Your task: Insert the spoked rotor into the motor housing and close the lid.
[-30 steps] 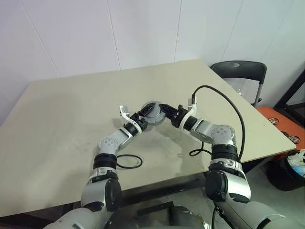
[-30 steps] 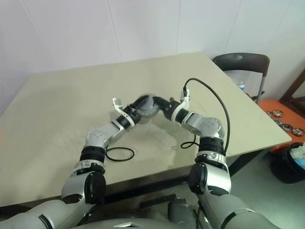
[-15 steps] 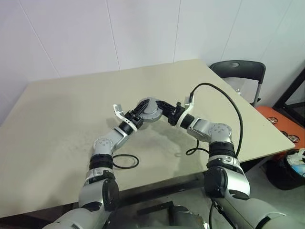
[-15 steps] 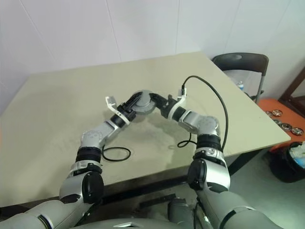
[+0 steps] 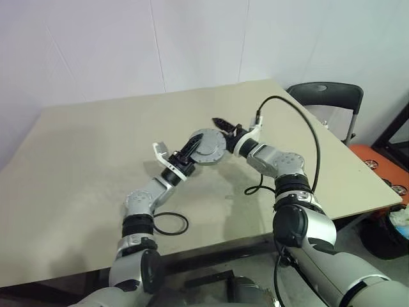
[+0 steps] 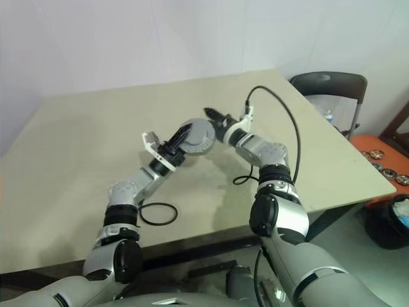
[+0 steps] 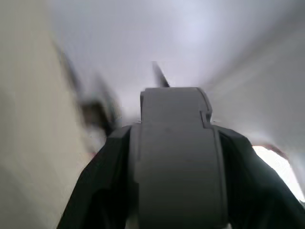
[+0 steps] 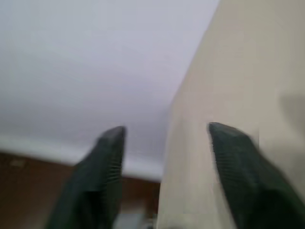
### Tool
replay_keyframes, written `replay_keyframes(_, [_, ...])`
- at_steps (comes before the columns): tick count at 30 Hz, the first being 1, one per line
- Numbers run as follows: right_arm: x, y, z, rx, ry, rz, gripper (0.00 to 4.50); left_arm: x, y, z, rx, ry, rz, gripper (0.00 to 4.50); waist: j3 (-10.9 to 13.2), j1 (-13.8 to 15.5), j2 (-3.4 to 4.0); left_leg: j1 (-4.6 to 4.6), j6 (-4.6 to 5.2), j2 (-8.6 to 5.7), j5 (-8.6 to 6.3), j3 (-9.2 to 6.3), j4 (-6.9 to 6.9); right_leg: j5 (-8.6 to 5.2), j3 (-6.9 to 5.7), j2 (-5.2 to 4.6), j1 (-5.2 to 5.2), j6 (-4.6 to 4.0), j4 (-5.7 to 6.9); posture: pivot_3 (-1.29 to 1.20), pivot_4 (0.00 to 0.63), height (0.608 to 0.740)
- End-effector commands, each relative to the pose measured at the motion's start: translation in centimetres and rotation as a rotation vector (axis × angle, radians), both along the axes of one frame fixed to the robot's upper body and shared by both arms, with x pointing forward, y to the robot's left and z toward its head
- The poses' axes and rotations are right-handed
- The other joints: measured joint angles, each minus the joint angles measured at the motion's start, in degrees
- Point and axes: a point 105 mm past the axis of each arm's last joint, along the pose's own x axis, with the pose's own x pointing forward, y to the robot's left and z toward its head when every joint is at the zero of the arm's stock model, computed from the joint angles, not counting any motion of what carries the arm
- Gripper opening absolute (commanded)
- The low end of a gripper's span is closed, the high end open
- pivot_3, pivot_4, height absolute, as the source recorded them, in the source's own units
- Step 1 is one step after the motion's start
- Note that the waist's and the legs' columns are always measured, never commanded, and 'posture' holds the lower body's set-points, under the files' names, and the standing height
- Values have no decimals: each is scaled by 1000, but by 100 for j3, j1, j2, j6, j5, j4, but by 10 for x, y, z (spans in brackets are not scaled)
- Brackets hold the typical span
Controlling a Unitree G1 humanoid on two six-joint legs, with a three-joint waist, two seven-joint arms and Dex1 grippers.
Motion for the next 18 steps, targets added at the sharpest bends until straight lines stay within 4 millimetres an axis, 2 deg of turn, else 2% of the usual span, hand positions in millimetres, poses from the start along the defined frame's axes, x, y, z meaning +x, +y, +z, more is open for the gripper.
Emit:
replay_keyframes(1, [4, 8, 12, 6, -25, 1, 4060, 4, 3, 36, -66, -119, 11, 2263, 0, -96, 0, 2, 0, 5, 0, 7, -1, 0, 5, 3, -3, 0, 1, 0, 0, 740])
replay_keyframes(10, [4, 4, 6, 5, -14, -7, 4060, 36, 40, 25, -66, -14, 289, 2263, 0, -141, -1, 11, -25, 21, 15, 12, 6, 24, 10, 13, 0, -16, 1, 0, 0, 740])
replay_keyframes(13, [3, 3, 3, -3, -9, -9, 4060, 48, 60, 18, -56, 30, 413, 2263, 0, -139, -1, 10, -25, 21, 15, 12, 8, 26, 10, 17, 1, -15, 1, 0, 0, 740])
replay_keyframes(18, [3, 4, 3, -7, -13, -6, 4060, 65, 105, 4, 7, 123, 679, 2263, 0, -147, -1, 3, -23, 20, 14, 11, 6, 27, 10, 19, -5, -14, 4, 0, 0, 740])
